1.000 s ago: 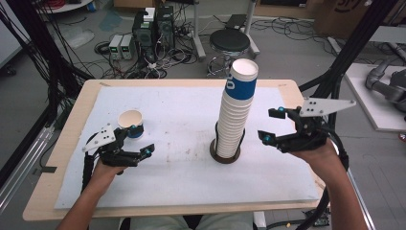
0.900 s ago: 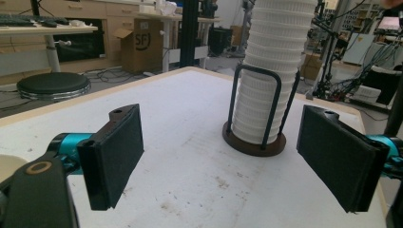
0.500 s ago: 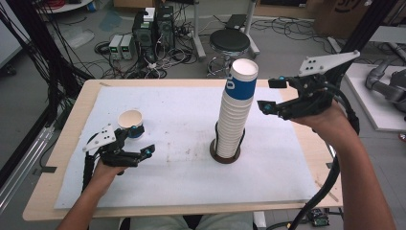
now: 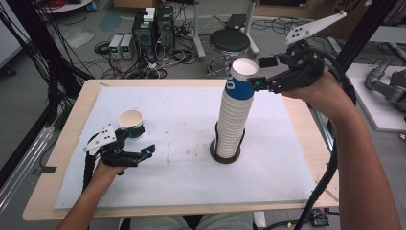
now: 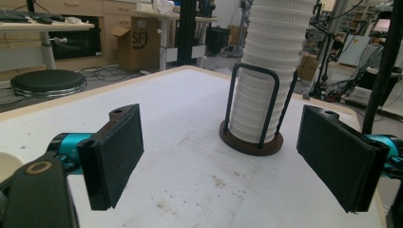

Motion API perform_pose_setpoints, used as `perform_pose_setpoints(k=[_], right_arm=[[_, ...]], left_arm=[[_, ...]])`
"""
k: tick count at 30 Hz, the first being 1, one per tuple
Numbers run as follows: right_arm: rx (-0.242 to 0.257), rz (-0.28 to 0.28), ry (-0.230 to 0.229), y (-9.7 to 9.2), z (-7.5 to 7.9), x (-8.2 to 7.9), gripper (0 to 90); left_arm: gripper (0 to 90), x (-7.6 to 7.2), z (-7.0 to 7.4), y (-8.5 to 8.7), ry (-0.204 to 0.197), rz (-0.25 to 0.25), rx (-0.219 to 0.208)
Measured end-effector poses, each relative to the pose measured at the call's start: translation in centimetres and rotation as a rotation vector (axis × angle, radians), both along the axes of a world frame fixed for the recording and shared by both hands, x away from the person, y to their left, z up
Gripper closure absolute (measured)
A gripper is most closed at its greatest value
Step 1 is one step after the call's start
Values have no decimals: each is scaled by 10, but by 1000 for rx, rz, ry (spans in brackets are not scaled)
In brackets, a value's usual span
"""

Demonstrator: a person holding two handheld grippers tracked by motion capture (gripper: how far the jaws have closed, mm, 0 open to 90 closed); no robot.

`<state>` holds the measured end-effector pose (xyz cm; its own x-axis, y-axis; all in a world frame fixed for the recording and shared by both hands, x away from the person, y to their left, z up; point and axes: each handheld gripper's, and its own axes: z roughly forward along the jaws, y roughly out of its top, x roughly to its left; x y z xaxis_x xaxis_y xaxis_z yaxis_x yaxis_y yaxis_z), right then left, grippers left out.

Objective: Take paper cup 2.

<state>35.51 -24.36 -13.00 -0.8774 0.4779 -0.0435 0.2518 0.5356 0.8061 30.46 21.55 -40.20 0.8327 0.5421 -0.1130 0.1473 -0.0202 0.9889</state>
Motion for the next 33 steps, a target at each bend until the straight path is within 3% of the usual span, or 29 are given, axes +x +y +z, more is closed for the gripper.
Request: perform_pose_setpoints(k=[11, 14, 26, 33], right_arm=[[-86, 15, 75, 26, 3, 19, 204], [-103, 26, 93, 29, 1, 23, 262], [-145, 38, 81, 31, 6, 23, 296], [-101, 34, 58, 27, 15, 21, 304]], left_arm=[[156, 0, 0, 1, 0, 2, 0], [157, 0, 0, 1, -1, 2, -1], [157, 1, 0, 1, 1, 0, -3], [158, 1, 0, 2, 3, -3, -4]])
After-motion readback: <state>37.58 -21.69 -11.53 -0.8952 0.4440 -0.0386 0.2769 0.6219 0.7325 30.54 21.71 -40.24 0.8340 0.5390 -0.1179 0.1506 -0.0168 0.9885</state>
